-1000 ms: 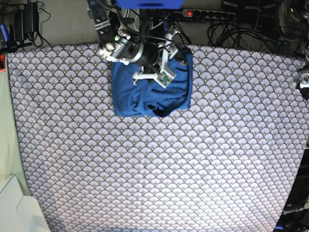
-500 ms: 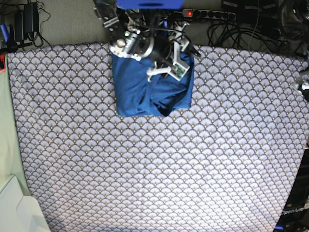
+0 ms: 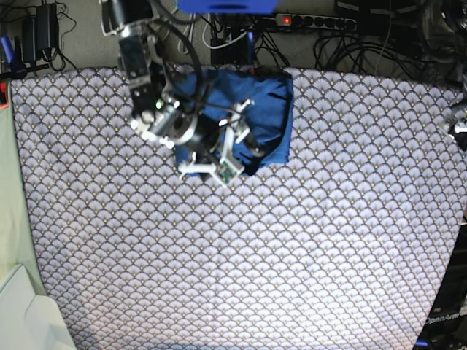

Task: Fold the T-shirt properly
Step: 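Grasp the shirt's bottom edge with the right gripper and fold it up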

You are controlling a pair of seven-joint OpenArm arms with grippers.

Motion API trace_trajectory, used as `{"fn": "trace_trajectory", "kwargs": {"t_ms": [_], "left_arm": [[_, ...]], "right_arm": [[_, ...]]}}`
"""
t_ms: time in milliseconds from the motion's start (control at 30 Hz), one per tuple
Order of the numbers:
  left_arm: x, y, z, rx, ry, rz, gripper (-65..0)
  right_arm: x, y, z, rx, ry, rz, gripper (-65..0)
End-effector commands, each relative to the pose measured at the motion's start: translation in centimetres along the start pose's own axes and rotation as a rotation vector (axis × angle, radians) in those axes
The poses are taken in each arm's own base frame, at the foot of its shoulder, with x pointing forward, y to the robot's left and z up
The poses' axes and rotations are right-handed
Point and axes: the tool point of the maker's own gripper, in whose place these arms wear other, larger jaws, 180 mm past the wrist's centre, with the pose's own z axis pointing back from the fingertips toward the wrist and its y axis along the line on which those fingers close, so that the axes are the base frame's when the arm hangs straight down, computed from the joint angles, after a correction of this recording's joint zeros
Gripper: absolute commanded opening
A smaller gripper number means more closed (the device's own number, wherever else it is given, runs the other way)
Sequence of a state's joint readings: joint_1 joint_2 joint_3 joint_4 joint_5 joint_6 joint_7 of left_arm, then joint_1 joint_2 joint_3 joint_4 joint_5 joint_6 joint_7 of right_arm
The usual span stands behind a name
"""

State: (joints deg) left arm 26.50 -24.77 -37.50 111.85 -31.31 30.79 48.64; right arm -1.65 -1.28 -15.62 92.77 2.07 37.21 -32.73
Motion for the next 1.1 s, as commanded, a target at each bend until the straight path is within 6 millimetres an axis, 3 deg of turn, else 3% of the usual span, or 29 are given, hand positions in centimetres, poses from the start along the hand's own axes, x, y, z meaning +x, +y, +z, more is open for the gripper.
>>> {"fn": "trace_trajectory", "kwargs": {"t_ms": [0, 233, 533, 633, 733, 967, 1067], "left_arm": [[1.5, 0.1, 0.3, 0.005, -0.048, -0.014, 0.0], [1.4, 0.1, 0.3, 0.005, -0.047, -0.012, 0.0], [1.6, 0.0, 0.3, 0.002, -0.051, -0.009, 0.0], [1.6, 0.0, 0.3, 0.001, -0.052, -0.008, 0.0], [1.7, -0.1, 0.3, 0.001, -0.053, -0.007, 0.0], [1.7, -0.1, 0.3, 0.001, -0.053, -0.007, 0.0], [1.6, -0.1, 0.3, 0.001, -0.052, -0.006, 0.0]], "right_arm": [[1.6, -0.7, -0.2, -0.005, -0.048, 0.000, -32.3], [0.8, -3.2, -1.4, -0.023, -0.008, -0.016, -32.3], [-1.2, -3.6, -2.5, -0.006, 0.047, -0.046, -32.6], [-1.0, -3.9, -2.6, -0.008, 0.044, -0.043, -32.8], [-0.9, -3.9, -2.6, -0.009, 0.042, -0.041, -38.5], [0.1, -4.3, -2.8, -0.011, 0.026, -0.030, -63.3], [0.3, -4.1, -2.9, -0.008, 0.022, -0.030, -65.0]]}}
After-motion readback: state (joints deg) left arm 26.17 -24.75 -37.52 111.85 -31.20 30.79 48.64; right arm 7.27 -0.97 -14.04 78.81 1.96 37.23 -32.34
